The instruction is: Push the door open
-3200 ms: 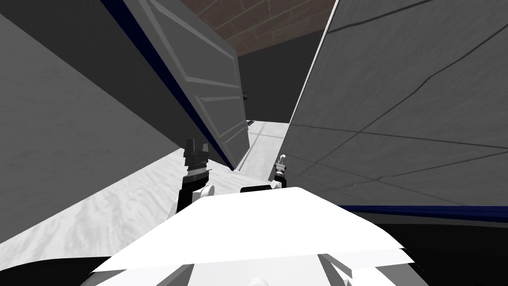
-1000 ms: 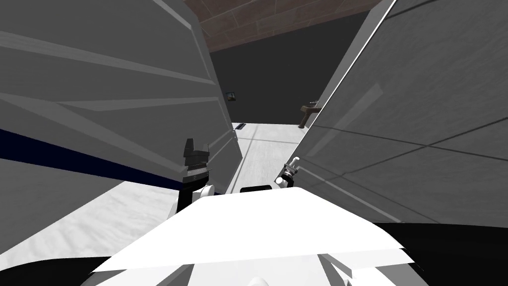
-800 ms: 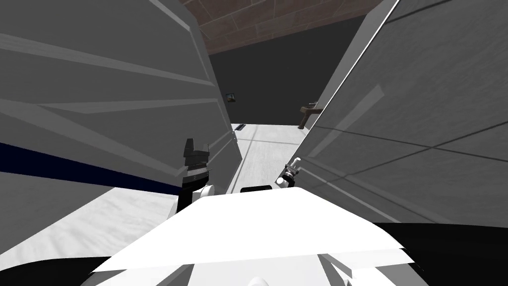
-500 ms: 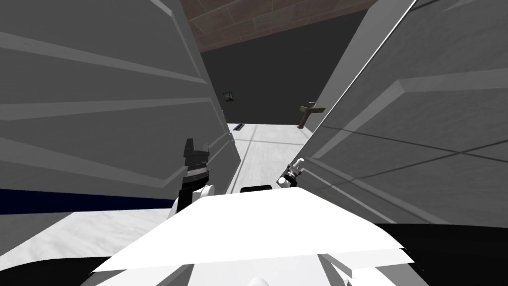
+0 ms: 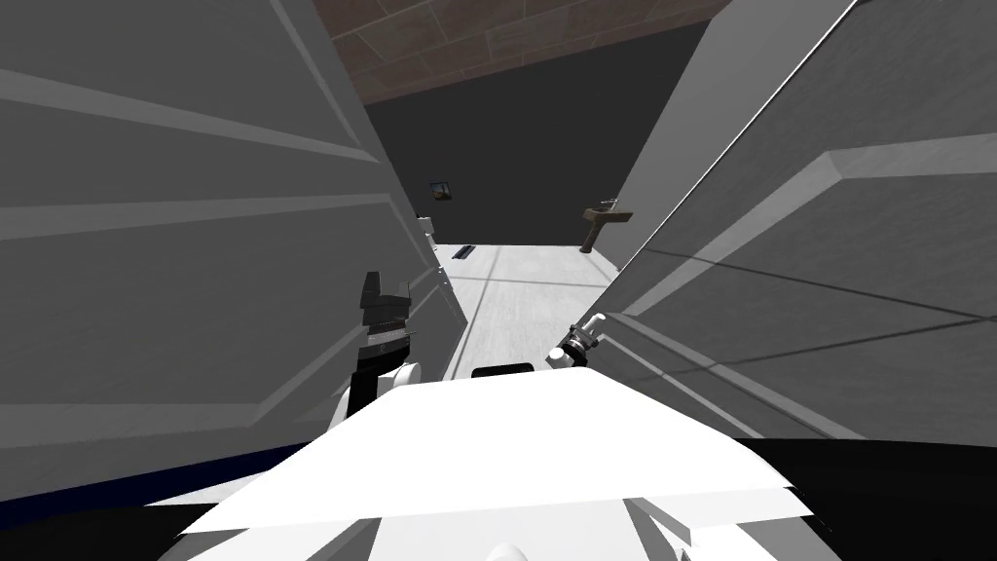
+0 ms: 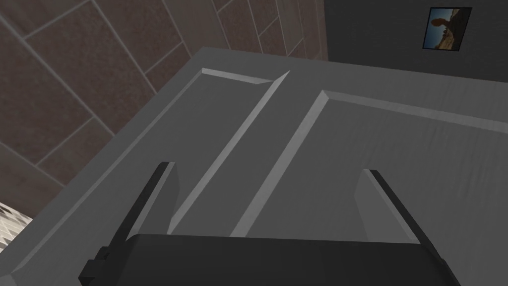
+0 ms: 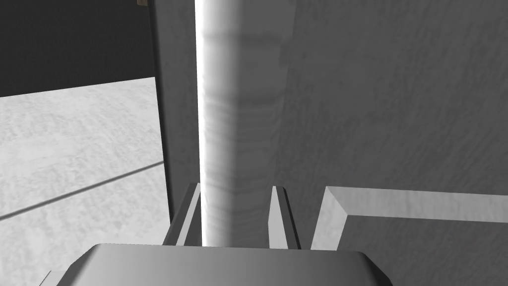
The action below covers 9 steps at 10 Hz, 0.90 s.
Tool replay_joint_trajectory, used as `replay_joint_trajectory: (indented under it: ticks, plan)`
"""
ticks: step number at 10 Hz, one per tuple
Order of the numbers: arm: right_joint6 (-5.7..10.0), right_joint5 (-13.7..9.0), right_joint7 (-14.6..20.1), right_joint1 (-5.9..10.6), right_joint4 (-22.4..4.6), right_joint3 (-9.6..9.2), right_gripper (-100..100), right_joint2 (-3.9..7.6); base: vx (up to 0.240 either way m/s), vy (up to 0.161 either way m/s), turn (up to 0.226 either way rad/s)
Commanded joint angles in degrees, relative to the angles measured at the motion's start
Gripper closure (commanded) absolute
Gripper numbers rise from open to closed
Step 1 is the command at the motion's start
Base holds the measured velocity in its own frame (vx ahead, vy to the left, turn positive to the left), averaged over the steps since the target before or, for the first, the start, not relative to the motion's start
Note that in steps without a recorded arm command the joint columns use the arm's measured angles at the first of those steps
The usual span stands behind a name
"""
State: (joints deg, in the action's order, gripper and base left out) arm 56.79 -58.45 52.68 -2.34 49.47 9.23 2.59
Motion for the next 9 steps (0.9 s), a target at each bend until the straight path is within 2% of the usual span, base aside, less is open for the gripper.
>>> replay_joint_trajectory:
  ticks: [1, 2, 9]
  plan:
    - [0.0, 0.0, 0.0, 0.0, 0.0, 0.0, 100, 0.0, 0.084, -0.037, -0.024]
    - [0.53, -1.0, -0.3, -0.19, 0.1, 1.09, 100, 0.67, 0.111, -0.07, -0.033]
    - [2.12, -4.2, -0.8, -0.77, -0.1, 4.54, 100, 1.61, 0.181, -0.096, -0.045]
